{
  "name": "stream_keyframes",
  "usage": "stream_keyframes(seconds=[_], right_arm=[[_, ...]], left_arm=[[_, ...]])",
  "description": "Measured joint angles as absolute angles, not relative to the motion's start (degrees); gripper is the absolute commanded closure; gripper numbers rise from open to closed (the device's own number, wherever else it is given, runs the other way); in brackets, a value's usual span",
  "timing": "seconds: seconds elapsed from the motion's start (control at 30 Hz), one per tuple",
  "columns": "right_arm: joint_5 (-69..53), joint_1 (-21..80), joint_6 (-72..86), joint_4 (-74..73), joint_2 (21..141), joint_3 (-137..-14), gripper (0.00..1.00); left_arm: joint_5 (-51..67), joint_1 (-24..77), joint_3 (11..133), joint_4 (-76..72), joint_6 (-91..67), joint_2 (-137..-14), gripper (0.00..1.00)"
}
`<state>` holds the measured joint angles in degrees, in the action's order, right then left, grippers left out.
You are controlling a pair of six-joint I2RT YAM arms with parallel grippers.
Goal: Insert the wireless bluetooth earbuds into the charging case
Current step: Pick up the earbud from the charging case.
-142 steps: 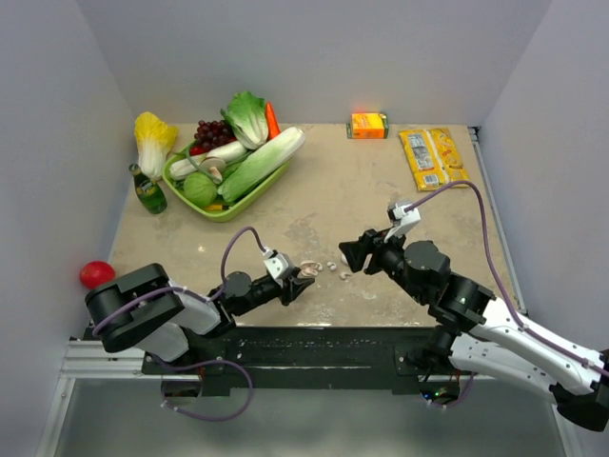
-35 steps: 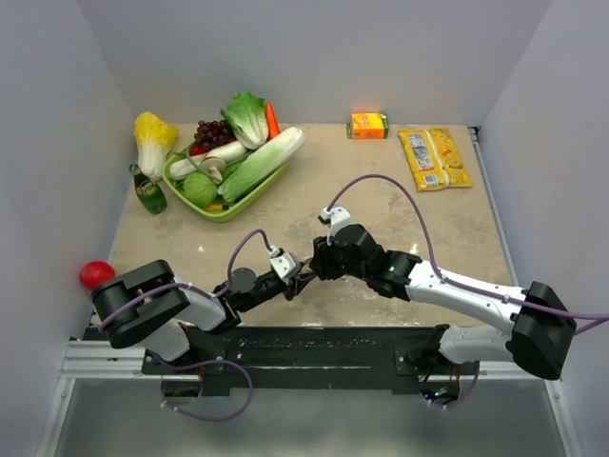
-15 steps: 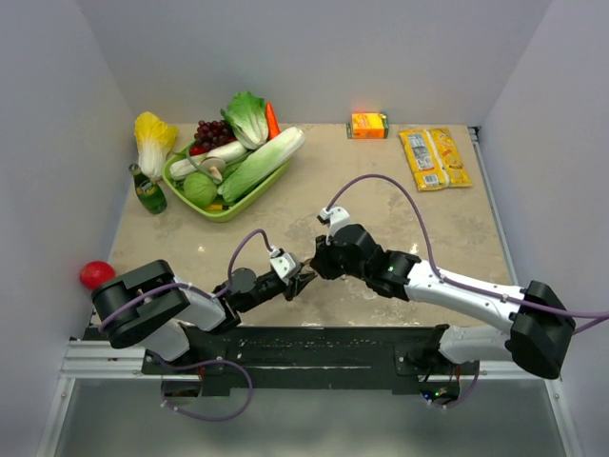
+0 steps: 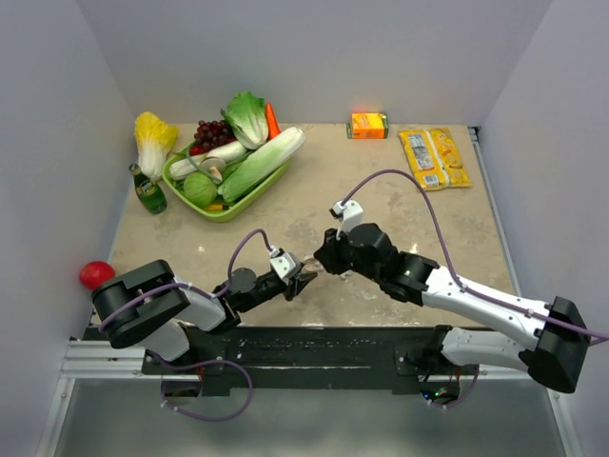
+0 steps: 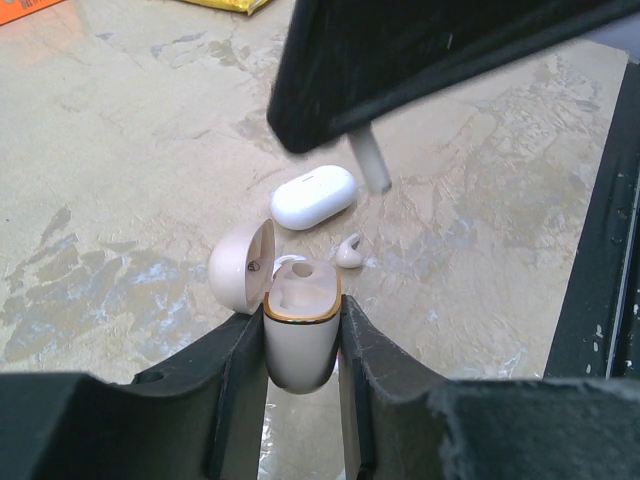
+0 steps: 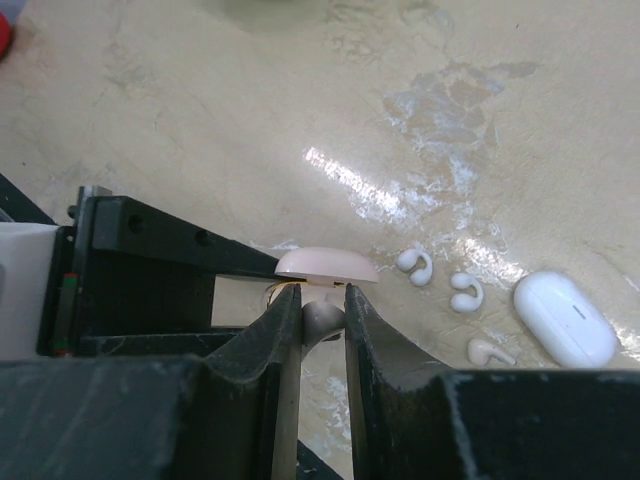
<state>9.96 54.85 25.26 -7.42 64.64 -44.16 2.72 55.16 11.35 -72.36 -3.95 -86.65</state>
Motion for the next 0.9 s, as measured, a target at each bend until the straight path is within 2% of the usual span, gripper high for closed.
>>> stream_keyframes(seconds=[0.47, 0.9], right_arm=[[17.10, 54.85, 21.06, -7.49, 54.15, -46.70, 1.00], [19.86, 54.85, 16.34, -7.86, 51.53, -55.88, 1.00]], left_arm=[[0.56, 55.18, 12.01, -72.31, -6.46, -83.64, 1.00], [1.13, 55.16, 23.83, -73.30, -6.85, -75.70, 1.00]])
